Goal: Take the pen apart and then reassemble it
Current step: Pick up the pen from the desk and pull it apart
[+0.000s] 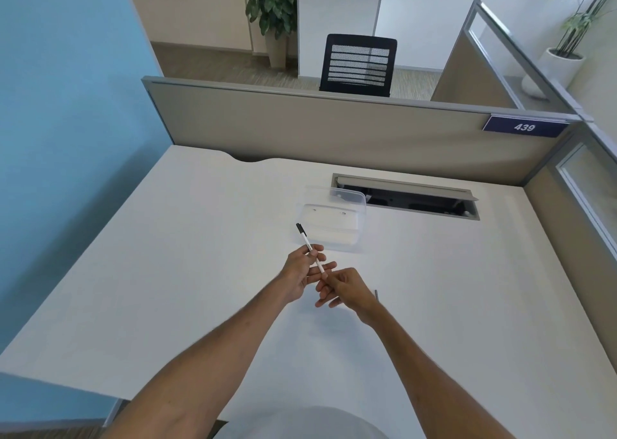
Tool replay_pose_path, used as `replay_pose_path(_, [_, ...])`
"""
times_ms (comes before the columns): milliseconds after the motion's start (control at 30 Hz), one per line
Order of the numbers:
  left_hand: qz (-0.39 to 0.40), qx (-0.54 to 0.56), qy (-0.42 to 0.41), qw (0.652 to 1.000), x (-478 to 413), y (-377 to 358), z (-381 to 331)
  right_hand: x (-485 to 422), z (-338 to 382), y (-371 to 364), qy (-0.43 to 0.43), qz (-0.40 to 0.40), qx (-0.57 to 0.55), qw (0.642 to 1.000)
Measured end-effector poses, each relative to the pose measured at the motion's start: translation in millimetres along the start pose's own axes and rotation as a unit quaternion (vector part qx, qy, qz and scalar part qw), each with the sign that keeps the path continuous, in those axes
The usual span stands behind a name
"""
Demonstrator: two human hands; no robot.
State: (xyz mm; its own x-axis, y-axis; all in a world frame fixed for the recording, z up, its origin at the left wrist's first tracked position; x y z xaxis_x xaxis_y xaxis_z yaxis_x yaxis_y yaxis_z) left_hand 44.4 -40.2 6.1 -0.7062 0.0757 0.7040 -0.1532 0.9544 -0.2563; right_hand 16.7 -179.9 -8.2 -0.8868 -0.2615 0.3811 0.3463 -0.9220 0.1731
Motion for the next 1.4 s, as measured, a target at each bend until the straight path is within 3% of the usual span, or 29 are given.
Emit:
replay_pose_path(200, [-0.033, -0.002, -0.009, 0.999, -2, 0, 5, -4, 4, -2, -0.006, -0.021, 0.071, 0.997])
replay_pose_path(433, [-0.076, 0.007, 0.001, 0.997, -2, 2, 13, 4, 6, -5, 0.016, -0.035, 0.307, 0.951])
replay_pose_path(733, [-0.026, 0.066, 0.022, 0.997, 0, 8, 19, -2, -12, -2, -0.032, -0.034, 0.200, 0.979])
replay_pose_path(967, [-0.067, 0.105, 0.022, 0.992, -8, 15, 24, 0, -11, 1, -0.025, -0.067, 0.158, 0.985])
replay_pose_path(1200, [-0.107, 0.151, 0.018, 0.983, -20, 25, 24, -3, -17, 10, -0.025, -0.108, 0.231, 0.967])
replay_pose_path(1400, [-0.111, 0.144, 0.022, 0.983, -30, 35, 24, -15, -19, 29, -0.091, -0.157, 0.258, 0.949])
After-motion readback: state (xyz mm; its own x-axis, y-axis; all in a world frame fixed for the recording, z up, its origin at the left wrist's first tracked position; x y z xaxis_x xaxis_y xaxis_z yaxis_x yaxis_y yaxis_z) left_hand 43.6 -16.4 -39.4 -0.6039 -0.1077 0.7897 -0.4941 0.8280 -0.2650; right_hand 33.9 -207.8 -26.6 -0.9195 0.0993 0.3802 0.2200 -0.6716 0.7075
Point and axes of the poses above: each hand's wrist, its own x-axis away from the middle knuckle, its own y-axis out of the back of the hand, z = x × y, the point moved 4 cm from there along -x, towards the middle knuckle, and after that the axes turned 6 degrees about y, right-handed, at the moved point
